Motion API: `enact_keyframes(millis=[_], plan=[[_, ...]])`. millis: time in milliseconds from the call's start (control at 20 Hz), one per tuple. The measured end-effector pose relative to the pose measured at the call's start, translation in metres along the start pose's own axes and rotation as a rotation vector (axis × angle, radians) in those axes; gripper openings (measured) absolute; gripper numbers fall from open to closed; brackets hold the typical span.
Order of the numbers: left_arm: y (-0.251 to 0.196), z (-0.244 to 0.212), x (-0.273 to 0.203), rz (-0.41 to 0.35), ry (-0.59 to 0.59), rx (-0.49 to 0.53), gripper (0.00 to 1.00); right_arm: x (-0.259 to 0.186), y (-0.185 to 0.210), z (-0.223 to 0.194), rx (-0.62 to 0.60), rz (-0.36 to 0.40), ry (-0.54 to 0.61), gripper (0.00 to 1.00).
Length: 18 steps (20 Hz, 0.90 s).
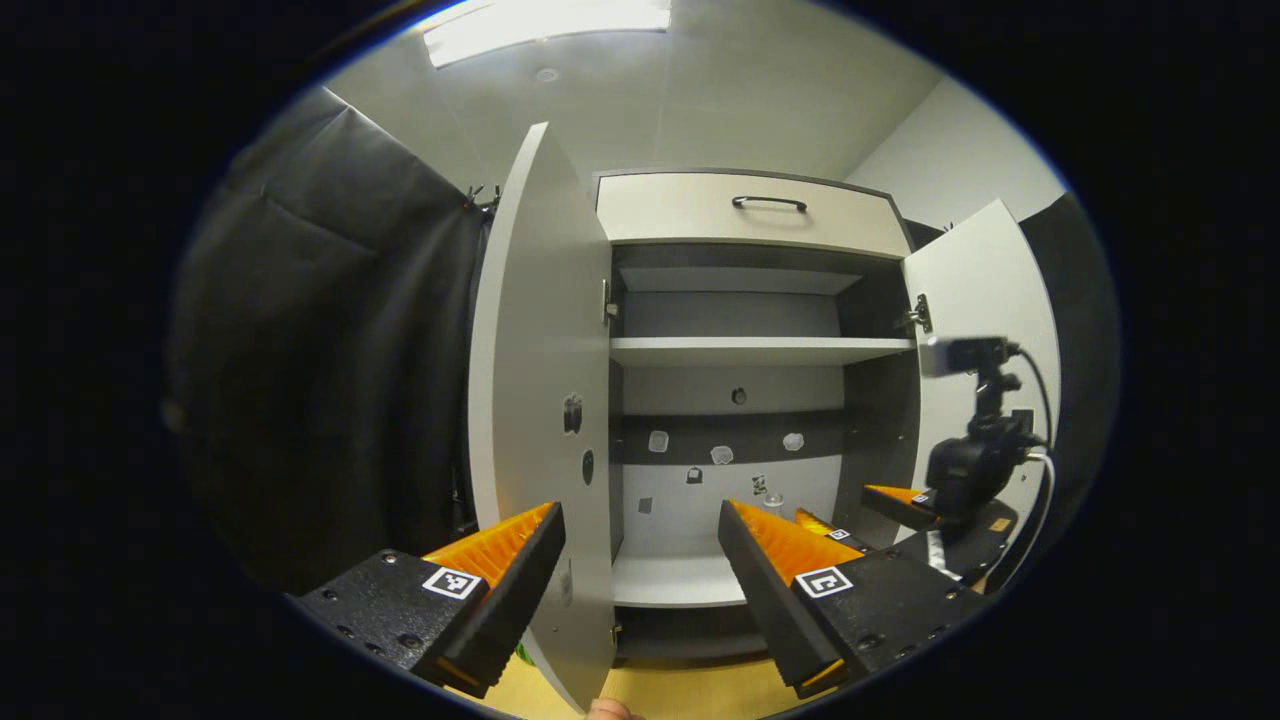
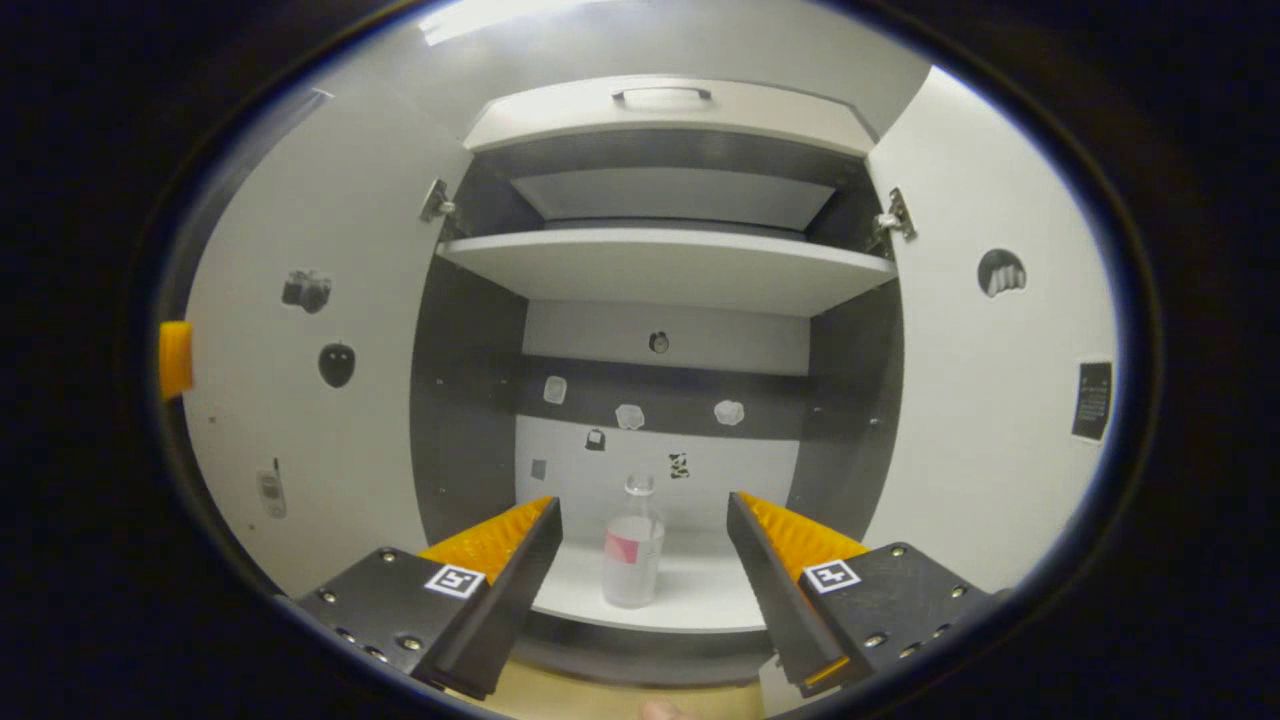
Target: Grasp the bottle in the cabinet with the left hand and place it on the coaster, then close the right door with the right hand and the left door with the left hand.
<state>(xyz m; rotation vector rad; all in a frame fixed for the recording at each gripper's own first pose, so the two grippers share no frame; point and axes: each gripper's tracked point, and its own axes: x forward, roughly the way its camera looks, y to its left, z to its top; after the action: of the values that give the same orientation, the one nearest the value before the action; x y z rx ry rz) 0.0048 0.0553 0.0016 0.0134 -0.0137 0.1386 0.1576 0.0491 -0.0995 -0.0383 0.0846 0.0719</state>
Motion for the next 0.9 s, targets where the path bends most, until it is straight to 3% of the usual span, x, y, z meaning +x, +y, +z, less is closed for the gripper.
enact_keyframes(millis=[450,600,750,900], plan=[[0.048,-0.001,-0.017,0.141,0.011,0.012,0.98,0.104,0.003,-0.059,-0.002,-0.028,0.08,1.0],[0.061,-0.006,-0.025,0.186,0.017,0.03,0.99,0.117,-0.002,-0.077,0.01,-0.027,0.125,1.0],[0.04,-0.013,-0.023,0.137,0.03,0.006,0.98,0.1,-0.009,-0.06,0.014,-0.021,0.098,1.0],[0.0,-0.02,-0.003,0.033,0.029,-0.016,0.98,0.062,-0.013,-0.027,0.053,0.009,0.069,1.0]])
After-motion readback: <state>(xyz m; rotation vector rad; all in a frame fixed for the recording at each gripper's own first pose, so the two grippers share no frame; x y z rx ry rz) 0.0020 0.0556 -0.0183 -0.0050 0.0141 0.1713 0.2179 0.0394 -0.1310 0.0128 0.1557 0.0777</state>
